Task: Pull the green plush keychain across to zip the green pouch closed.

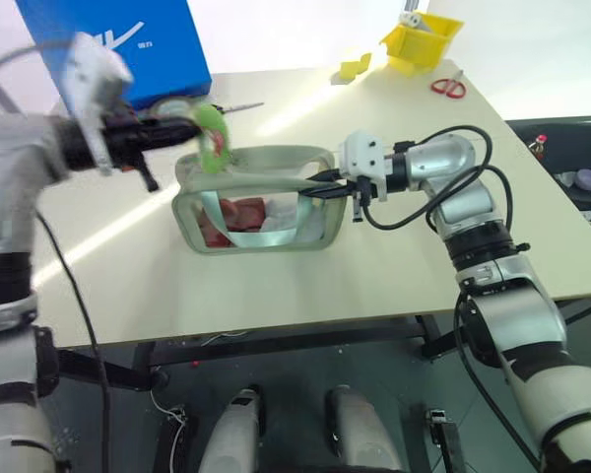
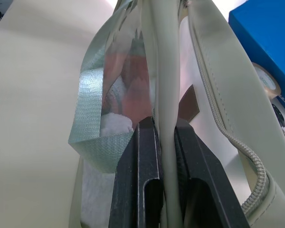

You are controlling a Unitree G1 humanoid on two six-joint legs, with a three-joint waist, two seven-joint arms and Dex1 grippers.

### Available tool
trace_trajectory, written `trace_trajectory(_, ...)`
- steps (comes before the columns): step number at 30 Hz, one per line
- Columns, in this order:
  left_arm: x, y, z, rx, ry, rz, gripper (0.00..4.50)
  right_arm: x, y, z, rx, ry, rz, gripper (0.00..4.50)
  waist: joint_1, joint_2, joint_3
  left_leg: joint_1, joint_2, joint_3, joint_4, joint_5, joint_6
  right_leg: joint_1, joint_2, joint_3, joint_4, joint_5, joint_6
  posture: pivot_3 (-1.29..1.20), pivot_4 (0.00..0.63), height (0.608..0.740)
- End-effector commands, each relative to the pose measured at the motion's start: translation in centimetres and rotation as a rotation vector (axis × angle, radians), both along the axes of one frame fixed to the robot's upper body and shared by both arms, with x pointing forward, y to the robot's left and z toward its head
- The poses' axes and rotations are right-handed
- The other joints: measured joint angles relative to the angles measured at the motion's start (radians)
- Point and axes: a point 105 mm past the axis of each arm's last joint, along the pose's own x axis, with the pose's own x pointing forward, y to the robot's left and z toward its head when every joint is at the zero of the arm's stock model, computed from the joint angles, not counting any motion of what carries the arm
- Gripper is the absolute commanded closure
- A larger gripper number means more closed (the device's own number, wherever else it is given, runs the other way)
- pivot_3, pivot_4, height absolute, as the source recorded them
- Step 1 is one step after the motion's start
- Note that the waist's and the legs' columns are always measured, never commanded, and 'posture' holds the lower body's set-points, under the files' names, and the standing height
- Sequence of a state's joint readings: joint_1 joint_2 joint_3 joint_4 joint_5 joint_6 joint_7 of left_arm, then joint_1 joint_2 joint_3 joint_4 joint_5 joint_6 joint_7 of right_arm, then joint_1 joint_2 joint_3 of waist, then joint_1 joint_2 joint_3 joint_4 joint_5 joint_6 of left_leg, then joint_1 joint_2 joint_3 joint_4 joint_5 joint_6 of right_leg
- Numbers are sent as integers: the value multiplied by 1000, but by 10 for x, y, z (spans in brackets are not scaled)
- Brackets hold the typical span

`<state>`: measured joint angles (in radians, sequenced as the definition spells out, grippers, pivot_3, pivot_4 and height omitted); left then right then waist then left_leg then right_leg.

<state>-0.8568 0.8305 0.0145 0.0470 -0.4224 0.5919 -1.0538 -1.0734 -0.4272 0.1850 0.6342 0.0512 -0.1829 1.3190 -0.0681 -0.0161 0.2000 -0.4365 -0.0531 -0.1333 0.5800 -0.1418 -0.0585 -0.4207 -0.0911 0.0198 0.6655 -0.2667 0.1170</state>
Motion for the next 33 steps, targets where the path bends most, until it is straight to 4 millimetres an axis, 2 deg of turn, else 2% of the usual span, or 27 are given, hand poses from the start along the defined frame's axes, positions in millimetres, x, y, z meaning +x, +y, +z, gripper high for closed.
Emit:
trace_trajectory(1,4,1,-7,106,-58,10,4216,-1,6,19,27,-63,13,4500,-5,0,0,0,0,0,0,0,0,0,0,0,0,0,0,0,150,740)
trace_trajectory(3,8,5,-12,126,-59,18,3571,-1,6,20,28,-64,10,4500,-6,0,0,1,0,1,-1,0,0,-1,0,1,0,0,0,0,150,740)
trace_trajectory(4,8,7,-10,122,-61,18,3091,-1,5,20,28,-65,10,4500,-5,0,0,1,1,1,-1,0,0,-1,1,1,1,0,0,0,150,740)
trace_trajectory(10,1,29,26,71,-96,65,121,0,4,20,28,-68,-1,4500,-2,0,0,1,1,0,-1,0,0,-1,1,1,0,0,0,0,150,740)
trace_trajectory(11,-5,33,31,71,-92,65,46,1,3,20,29,-67,-2,4500,-3,0,0,1,1,0,-1,0,0,-1,1,1,0,0,0,0,150,740)
trace_trajectory(14,-18,46,36,72,-65,70,46,1,2,20,29,-66,-5,4500,-5,0,0,1,1,0,-1,0,0,-1,1,1,0,0,0,0,150,740)
trace_trajectory(16,-26,51,30,69,-19,69,46,1,2,20,29,-66,-7,4500,-4,0,0,1,2,0,-2,0,0,-1,2,1,0,0,0,0,150,740)
trace_trajectory(20,-39,50,-11,149,74,44,46,2,3,21,28,-67,-4,4500,-2,0,0,2,2,1,-2,0,0,0,2,1,0,0,0,0,150,740)
trace_trajectory(25,-27,46,-46,163,87,86,46,1,4,22,22,-66,3,4500,2,0,0,2,2,0,-1,0,0,0,2,1,0,1,-1,0,150,740)
trace_trajectory(28,-13,46,-52,154,50,127,898,1,5,22,19,-65,8,4500,1,0,0,2,2,0,-1,0,0,1,2,1,0,1,-1,0,150,740)
trace_trajectory(33,-8,43,-52,132,48,120,3397,0,7,23,23,-66,11,4500,-1,0,0,2,2,0,-1,0,0,0,2,1,0,1,-1,0,150,740)
